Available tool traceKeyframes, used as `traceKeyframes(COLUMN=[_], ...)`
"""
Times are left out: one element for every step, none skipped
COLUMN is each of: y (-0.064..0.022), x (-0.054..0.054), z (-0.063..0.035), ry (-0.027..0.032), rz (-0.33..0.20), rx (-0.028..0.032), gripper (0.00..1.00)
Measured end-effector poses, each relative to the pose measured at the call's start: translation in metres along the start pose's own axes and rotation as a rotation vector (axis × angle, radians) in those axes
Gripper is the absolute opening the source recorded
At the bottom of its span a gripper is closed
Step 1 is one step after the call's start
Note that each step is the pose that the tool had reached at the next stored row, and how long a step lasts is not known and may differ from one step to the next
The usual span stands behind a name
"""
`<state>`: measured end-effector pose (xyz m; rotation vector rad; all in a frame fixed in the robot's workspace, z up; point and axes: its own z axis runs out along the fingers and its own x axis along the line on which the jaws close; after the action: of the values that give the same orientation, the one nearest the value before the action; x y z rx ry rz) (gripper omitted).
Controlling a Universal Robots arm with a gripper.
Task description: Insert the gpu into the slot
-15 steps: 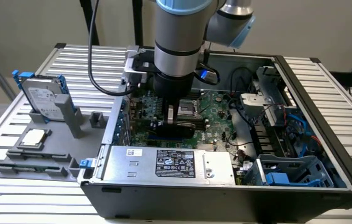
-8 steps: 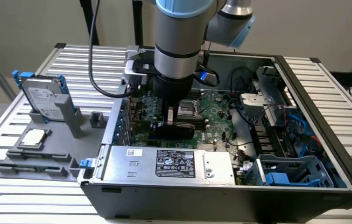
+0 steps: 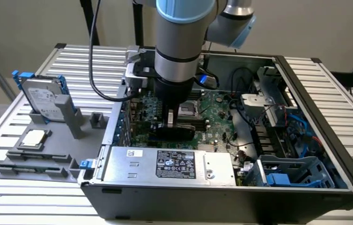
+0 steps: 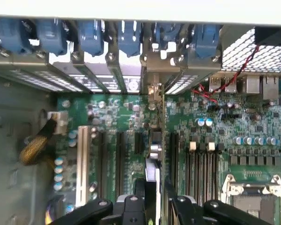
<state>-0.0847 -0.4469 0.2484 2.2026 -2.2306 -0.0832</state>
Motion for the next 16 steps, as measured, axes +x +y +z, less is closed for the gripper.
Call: traceKeyframes(y=[0.0,0.0,0.0,0.0001,0.0002,0.0004,0.0006,0.0008,0.001,0.0014,0.0017,0.002,0.0025,0.0029,0.0032,0.0039], x=[0.0,0.0,0.0,0.0,0.0,-0.001,-0.001,-0.001,-0.002,-0.002,-0.003,-0.003,-0.004,-0.005,-0.005,-0.006], z=[-0.0005,-0.0014,-0.0025,-0.0047,-0.0081,-0.0123,-0.0168,-0.0212,-0.0257,-0.0301,-0.0338,-0.0375,-0.0404,-0.0423,-0.0431,-0.0431], ry=[0.0015,0.0026,0.0025,0.0024,0.0024,0.0025,0.0024,0.0026,0.0025,0.0026,0.0025,0.0026,0.0026,0.0027,0.0026,0.0025], rz=[0.0,0.0,0.0,0.0,0.0,-0.001,-0.001,-0.001,-0.002,-0.002,-0.002,-0.003,-0.003,-0.003,-0.004,-0.004], rx=[-0.0012,-0.0028,-0.0031,-0.0034,-0.0035,-0.0037,-0.0036,-0.0037,-0.0037,-0.0037,-0.0037,-0.0038,-0.0037,-0.0038,-0.0036,-0.0036], gripper=[0.27,0.33,0.33,0.33,0.33,0.33,0.33,0.33,0.33,0.33,0.33,0.33,0.33,0.33,0.31,0.24])
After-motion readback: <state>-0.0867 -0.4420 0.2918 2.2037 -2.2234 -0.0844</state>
